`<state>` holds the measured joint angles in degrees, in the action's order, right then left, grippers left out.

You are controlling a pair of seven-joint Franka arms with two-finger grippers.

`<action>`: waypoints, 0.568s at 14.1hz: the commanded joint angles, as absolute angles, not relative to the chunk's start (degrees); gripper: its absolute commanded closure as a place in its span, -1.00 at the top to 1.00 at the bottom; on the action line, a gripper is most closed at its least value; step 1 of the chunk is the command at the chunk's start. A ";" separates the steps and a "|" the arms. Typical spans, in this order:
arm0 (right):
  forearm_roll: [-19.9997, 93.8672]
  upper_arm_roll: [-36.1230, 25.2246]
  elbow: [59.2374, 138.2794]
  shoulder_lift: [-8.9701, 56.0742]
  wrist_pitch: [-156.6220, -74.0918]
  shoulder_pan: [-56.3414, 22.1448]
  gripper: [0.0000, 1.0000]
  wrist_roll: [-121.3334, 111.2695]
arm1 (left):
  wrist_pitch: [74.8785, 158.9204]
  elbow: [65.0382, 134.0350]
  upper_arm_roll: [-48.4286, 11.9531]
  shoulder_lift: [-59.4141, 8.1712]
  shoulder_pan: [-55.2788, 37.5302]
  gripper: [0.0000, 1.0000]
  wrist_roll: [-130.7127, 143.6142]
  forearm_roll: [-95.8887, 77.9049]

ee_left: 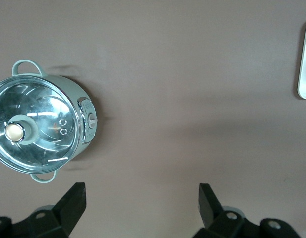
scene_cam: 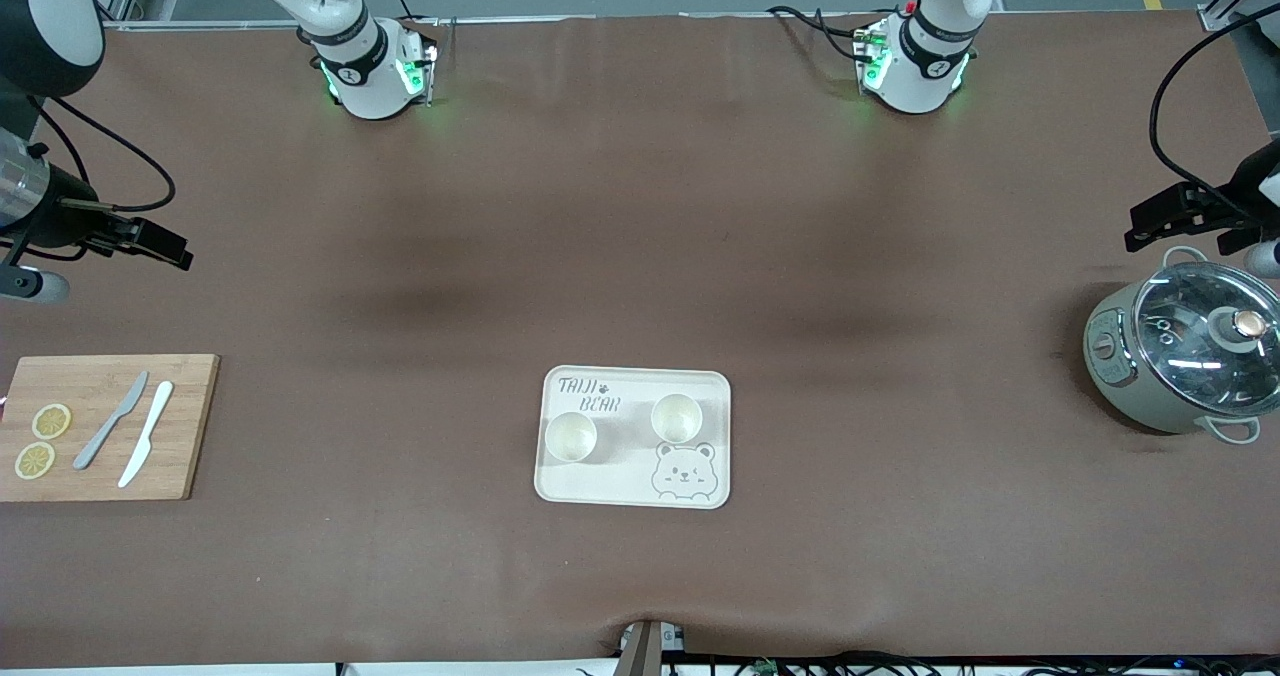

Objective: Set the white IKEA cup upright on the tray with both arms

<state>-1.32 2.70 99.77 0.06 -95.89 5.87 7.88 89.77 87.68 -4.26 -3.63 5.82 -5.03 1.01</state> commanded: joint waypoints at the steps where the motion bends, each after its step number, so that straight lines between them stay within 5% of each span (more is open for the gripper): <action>1: -1.85 3.52 101.69 -1.93 -96.68 6.85 1.00 7.21 | 90.26 88.68 -4.48 -2.37 5.98 1.00 -6.06 0.53; 8: 2.72 3.43 101.69 -1.93 -96.42 7.03 1.00 7.65 | 90.44 88.68 -4.48 -2.46 5.98 1.00 -6.06 0.53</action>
